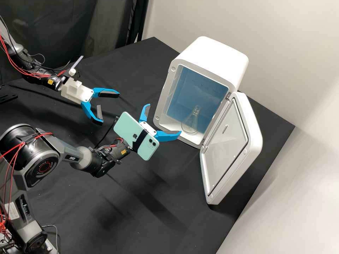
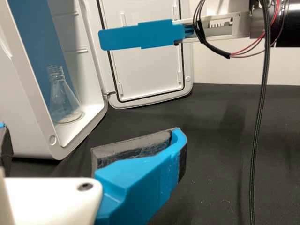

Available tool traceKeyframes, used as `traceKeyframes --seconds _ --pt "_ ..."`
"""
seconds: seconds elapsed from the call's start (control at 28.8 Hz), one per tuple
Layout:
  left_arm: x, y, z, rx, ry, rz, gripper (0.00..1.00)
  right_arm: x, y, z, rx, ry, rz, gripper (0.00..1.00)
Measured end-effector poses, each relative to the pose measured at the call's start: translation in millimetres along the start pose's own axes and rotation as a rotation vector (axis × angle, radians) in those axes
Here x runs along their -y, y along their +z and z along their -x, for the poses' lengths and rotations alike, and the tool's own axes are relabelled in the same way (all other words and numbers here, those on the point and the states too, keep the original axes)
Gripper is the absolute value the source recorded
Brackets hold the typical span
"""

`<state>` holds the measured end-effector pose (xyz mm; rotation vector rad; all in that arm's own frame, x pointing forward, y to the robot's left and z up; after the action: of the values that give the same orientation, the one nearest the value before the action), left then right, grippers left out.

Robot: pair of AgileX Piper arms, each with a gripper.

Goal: Take the flask out of the incubator

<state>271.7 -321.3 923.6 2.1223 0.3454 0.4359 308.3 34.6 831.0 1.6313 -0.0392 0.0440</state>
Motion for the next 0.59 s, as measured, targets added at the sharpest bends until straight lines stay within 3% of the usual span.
traceKeyframes --seconds 0.59 --pt "0.5 2.5 -0.3 0.008 -0.003 -0.002 1.0 -0.6 1.1 -0.5 -0.005 0.01 0.0 1.0"
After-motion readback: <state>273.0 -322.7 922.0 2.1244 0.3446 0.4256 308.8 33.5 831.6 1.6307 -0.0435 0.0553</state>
